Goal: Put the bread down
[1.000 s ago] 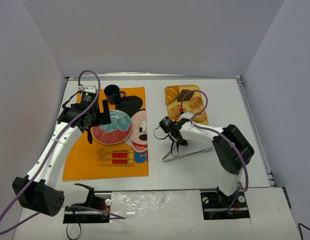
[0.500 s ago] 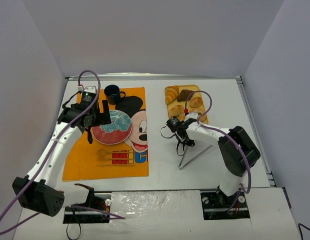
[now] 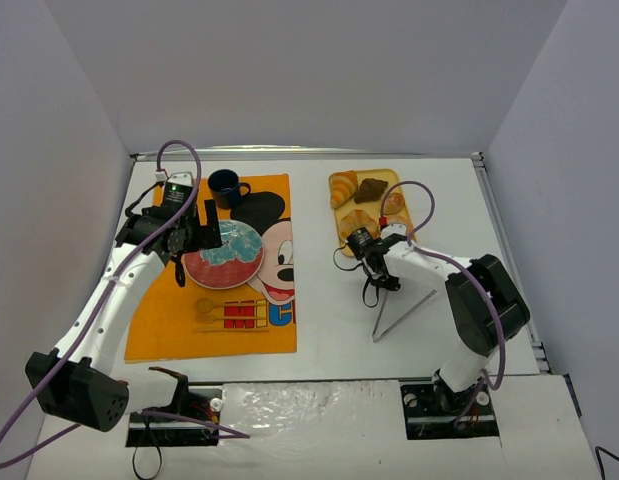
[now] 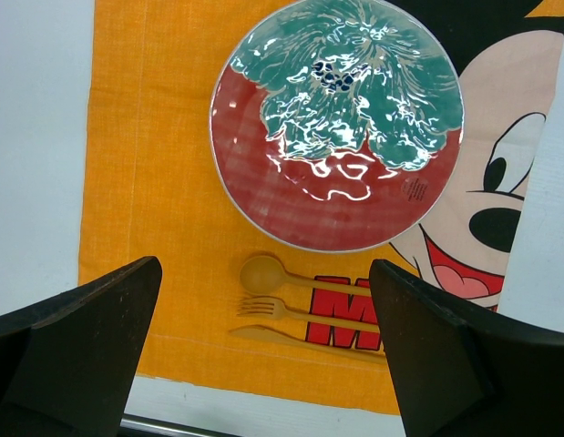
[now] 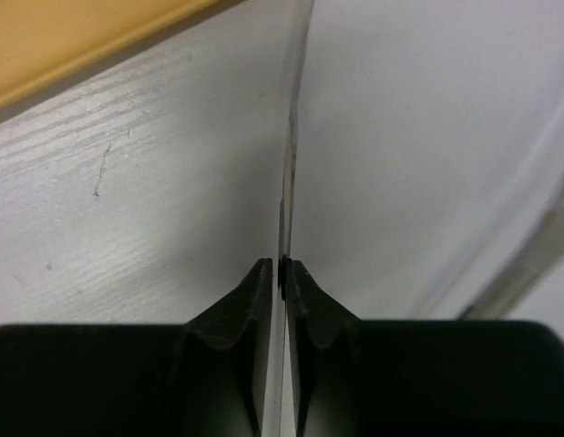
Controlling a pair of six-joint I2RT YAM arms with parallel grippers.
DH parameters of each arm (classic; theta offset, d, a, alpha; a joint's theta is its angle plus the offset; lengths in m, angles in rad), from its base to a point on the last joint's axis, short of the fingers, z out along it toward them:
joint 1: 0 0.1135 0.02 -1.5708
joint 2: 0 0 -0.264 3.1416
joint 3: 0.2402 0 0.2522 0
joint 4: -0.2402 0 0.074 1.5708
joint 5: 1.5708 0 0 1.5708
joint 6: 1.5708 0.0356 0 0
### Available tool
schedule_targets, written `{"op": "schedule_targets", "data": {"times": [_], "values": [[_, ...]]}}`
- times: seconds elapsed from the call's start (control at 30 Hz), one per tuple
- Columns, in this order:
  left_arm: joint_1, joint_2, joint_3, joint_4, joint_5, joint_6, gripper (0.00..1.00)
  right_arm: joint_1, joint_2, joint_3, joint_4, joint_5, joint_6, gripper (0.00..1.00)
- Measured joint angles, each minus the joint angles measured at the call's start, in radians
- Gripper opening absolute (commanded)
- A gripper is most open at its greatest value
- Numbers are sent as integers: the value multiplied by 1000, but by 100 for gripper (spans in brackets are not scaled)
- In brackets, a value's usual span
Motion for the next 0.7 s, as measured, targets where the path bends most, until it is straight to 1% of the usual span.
{"op": "schedule_targets", "data": {"times": [0.1,0.27,0.33,0.5,0.6,0.7], "values": [[0,7,0,1,0,0,97,-1,-32,-1,-5,-6,-3,41],[0,12,0,7,1,0,97,0,-88,1,-29,-6,-2,55],[0,14,0,11,3,0,97,1,-99,7,-51,-5,4,64],[0,15,0,17,5,-1,97,11,-133,26,-108,-2,76,66],[0,15,0,18,6,0,97,13,-187,27,-144,-2,159,71],[0,15,0,22,12,-1,97,14,-241,18,-167,-6,265,73]]}}
